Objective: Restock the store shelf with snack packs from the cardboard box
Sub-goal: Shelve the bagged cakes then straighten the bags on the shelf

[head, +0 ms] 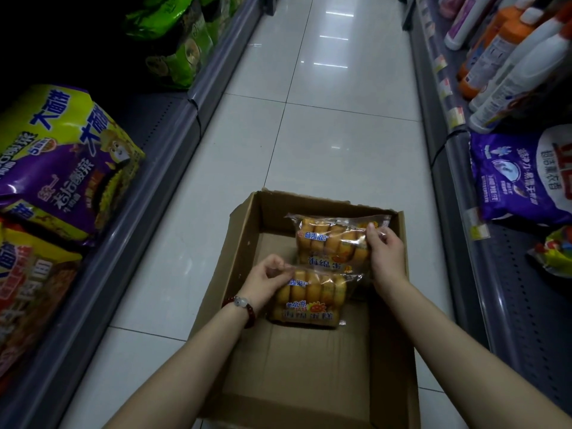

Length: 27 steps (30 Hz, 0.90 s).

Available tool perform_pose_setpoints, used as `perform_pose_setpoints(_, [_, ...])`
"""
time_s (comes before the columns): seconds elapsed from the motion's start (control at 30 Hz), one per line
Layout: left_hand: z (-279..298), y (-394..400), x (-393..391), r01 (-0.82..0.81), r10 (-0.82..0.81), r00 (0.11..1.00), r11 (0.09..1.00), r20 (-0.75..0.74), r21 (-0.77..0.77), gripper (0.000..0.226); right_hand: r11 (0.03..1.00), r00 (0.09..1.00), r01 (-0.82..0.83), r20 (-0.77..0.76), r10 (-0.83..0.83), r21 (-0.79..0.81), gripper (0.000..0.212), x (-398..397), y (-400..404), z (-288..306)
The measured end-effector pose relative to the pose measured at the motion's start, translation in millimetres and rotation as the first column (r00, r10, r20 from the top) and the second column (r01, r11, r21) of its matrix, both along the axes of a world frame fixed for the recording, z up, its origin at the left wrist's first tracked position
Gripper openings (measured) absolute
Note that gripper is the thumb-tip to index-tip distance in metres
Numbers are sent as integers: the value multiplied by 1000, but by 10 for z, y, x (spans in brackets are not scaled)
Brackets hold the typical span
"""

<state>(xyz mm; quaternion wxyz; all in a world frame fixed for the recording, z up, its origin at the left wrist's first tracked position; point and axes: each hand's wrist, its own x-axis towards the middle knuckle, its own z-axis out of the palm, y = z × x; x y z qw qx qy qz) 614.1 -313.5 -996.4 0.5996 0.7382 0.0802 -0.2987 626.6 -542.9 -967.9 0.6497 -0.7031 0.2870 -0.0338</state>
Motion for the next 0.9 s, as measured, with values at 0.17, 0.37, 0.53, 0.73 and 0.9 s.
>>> perform_pose_setpoints(0.17, [370,-43,-85,-42,40,998,998,-45,-46,23,998,997,69,-20,-69,-5,24,11,34,453])
perform_pose_setpoints(0.37, [1623,83,-118,-236,236,964,972,-120,16,21,993,988,116,-101,-116,-13,27,-87,33,1601])
perform_pose_setpoints(0.53, [2786,350,-176,-347,352,929,936,-118,63,35,994,987,110,-119,-111,-19,24,-148,133,2836])
perform_pose_setpoints(0.73, [4151,793,-166,-543,551,831,833,-75,103,37,995,988,92,-120,-96,-35,27,-141,367,4331])
perform_pose_setpoints(0.9, [5359,1215,-112,-653,659,752,747,-4,122,42,997,993,33,-107,-40,-69,33,-83,623,5482])
